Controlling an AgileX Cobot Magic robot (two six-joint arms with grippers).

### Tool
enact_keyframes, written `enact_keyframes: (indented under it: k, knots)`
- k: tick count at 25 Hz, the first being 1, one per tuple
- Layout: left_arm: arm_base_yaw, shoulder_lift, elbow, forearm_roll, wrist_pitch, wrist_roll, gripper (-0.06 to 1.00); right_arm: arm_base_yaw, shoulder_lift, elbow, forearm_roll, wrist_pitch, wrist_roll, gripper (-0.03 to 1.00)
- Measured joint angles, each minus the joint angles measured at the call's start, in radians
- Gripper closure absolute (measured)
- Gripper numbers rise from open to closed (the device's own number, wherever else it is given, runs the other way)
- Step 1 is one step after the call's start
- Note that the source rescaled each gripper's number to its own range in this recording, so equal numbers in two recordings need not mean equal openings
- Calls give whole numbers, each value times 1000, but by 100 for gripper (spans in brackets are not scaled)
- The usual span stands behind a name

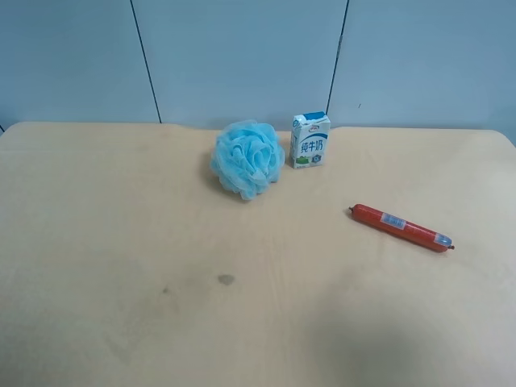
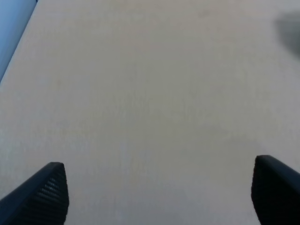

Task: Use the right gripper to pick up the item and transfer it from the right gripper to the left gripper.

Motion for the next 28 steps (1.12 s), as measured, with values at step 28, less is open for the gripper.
enact_keyframes:
  k: [28]
  knots:
    - [0, 0, 0, 0, 0, 0, -6, 81, 784, -275, 98, -106, -90, 5]
